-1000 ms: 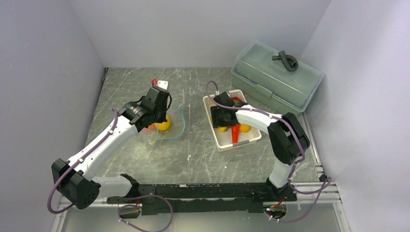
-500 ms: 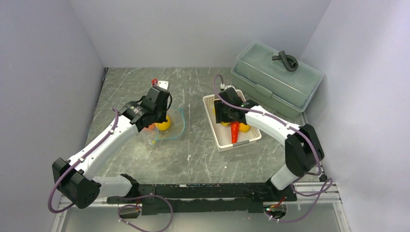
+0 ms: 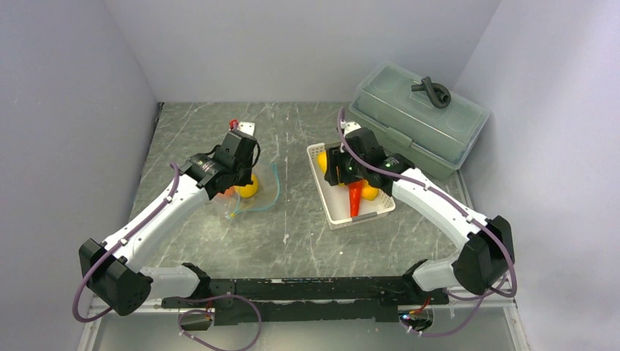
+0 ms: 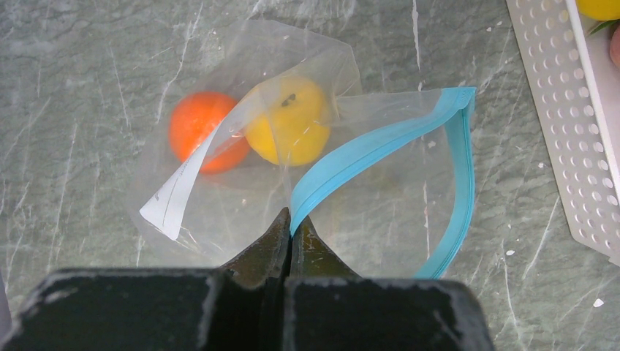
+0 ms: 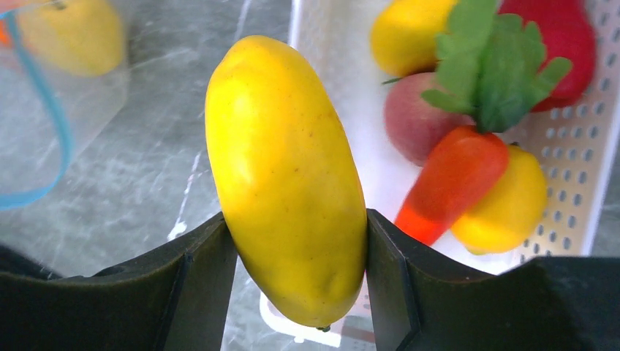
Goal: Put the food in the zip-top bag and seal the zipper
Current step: Pick up the fake fruit from the bin, then place the fake fruit in the zipper food storage bag.
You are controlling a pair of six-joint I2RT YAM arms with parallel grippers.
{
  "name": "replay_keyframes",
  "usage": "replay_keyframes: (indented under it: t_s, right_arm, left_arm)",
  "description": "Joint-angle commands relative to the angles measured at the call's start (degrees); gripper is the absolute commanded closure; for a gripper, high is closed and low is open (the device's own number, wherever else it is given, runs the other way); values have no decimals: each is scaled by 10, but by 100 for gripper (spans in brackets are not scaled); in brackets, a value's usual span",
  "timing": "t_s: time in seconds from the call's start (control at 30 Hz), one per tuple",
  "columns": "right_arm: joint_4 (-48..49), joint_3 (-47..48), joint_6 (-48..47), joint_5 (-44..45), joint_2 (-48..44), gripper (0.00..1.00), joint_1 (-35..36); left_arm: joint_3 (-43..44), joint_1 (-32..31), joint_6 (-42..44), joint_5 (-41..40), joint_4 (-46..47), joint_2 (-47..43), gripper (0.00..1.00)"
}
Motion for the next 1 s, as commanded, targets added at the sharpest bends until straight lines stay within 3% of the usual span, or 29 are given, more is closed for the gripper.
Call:
replay_keyframes:
  t_s: [0.0,0.2,0.53,0.97]
  right_arm:
    - [1,18,-29,-91,-31,67,18]
    - [0,37,-45,-179,-26,67,58]
    - [8,98,-25,-238,42,64,112]
    - [6,182,45,-249,148,63,130]
  left_arm:
    - [1,2,-2,-1,6,2,100]
    - [1,2,-2,-1,6,3,100]
    - [2,2,-3,1,7,-1,100]
    - [1,2,-2,2,9,-8,100]
